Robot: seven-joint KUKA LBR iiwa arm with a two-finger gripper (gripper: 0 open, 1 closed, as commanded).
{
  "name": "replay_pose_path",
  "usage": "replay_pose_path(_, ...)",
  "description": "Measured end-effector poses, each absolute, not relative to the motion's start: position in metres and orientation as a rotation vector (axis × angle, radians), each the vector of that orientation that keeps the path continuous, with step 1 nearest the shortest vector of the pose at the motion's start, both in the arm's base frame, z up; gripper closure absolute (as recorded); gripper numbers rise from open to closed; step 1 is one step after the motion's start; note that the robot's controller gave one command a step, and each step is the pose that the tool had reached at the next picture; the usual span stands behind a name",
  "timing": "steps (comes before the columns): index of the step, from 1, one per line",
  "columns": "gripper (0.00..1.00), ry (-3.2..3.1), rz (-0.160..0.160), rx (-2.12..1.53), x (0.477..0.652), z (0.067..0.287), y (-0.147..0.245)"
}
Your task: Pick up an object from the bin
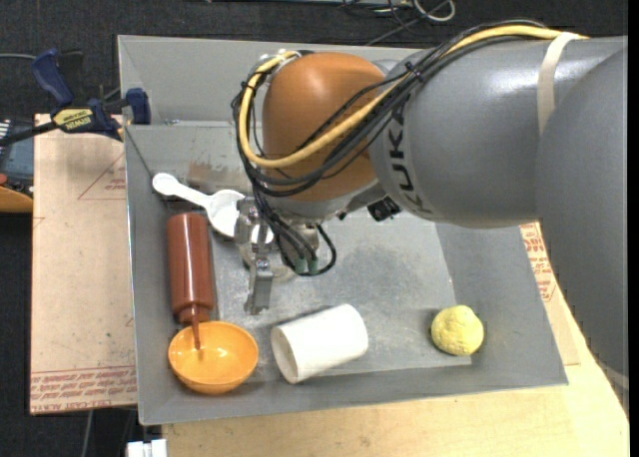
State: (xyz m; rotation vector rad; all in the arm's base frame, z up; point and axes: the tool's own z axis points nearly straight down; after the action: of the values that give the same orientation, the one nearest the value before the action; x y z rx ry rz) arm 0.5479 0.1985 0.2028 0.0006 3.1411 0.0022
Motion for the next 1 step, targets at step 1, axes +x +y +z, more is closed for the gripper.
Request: replay_pose_path(1,0.0,3.107,0.0,-0.301,0.4981,0.0886,0.2322)
